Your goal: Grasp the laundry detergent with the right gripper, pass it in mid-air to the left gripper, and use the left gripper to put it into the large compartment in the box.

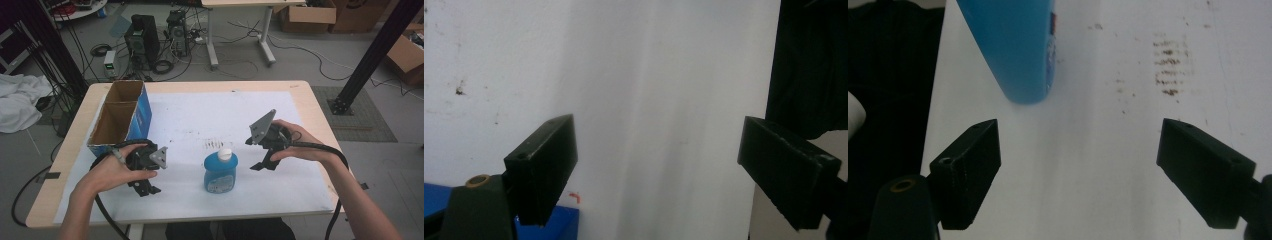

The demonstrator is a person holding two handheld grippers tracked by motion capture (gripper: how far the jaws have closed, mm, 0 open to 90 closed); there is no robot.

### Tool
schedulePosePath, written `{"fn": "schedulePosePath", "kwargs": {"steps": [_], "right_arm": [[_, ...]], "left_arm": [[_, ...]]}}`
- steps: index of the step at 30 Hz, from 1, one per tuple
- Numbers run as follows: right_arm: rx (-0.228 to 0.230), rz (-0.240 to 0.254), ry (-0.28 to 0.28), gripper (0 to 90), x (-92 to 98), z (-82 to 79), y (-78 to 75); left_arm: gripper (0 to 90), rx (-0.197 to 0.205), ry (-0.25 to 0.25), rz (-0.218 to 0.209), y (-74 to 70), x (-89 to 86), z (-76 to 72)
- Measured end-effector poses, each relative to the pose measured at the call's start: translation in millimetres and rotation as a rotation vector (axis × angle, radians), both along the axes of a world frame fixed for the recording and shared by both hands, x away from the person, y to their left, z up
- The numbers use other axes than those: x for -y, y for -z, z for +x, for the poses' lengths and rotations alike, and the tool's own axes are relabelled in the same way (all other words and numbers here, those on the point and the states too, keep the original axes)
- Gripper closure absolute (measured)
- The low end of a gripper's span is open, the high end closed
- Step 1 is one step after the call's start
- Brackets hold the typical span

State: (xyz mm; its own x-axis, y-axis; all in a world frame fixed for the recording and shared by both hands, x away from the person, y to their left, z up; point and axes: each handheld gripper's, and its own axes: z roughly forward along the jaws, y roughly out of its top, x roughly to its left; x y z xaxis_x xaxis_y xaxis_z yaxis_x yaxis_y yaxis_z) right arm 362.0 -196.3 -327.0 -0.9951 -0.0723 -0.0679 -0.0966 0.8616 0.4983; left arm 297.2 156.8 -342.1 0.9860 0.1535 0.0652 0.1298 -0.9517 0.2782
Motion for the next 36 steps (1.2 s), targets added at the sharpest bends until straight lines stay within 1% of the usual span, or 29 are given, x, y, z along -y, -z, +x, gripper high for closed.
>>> {"fn": "schedulePosePath", "kwargs": {"steps": [4,5,6,7,11,12,13,15,16,18,20,22,26,36], "right_arm": [[-0.013,0.054,-0.002,15.7,-6.1,-9.0,4.6],[-0.024,0.085,0.010,15.4,-9.2,-12.7,8.1],[-0.024,0.085,0.010,15.4,-9.2,-12.7,8.1],[-0.027,0.095,0.011,15.6,-10.0,-13.8,9.0],[-0.057,0.165,0.016,15.5,-13.0,-18.2,16.4],[-0.070,0.188,0.016,15.4,-14.5,-20.5,21.0],[-0.070,0.188,0.016,15.4,-14.5,-20.5,21.0],[-0.074,0.205,0.015,15.4,-16.4,-22.9,25.9],[-0.085,0.224,0.018,15.5,-18.6,-24.5,30.2],[-0.088,0.229,0.019,15.5,-19.5,-24.9,31.7],[-0.093,0.243,0.024,16.1,-23.3,-26.1,37.1],[-0.088,0.246,0.030,16.4,-25.4,-26.7,39.8],[-0.104,0.264,0.027,16.8,-29.0,-28.4,44.1],[-0.110,0.277,0.028,17.5,-34.7,-29.8,47.7]], "left_arm": [[16.8,-0.003,0.001,-0.005,1.0,0.3,-1.0],[16.8,-0.004,0.000,-0.007,1.3,0.4,-1.3],[16.8,-0.004,0.000,-0.007,1.5,0.5,-1.5],[16.8,-0.002,0.001,-0.007,1.9,0.6,-1.7],[16.8,-0.001,-0.001,-0.012,1.6,0.5,-2.9],[16.8,0.001,-0.002,-0.015,1.3,0.3,-3.2],[16.8,0.003,0.000,-0.015,0.7,0.0,-3.3],[16.8,0.006,-0.001,-0.019,0.4,-0.4,-3.7],[16.8,0.008,-0.002,-0.019,0.2,-0.4,-3.8],[16.8,0.006,-0.003,-0.018,0.5,-0.2,-4.2],[16.8,0.006,-0.003,-0.017,0.7,0.0,-4.2],[16.8,0.006,-0.004,-0.019,0.8,0.0,-4.0],[16.8,0.005,-0.006,-0.021,1.5,-0.3,-4.4],[16.8,0.008,-0.009,-0.026,2.3,-1.8,-6.1]]}}
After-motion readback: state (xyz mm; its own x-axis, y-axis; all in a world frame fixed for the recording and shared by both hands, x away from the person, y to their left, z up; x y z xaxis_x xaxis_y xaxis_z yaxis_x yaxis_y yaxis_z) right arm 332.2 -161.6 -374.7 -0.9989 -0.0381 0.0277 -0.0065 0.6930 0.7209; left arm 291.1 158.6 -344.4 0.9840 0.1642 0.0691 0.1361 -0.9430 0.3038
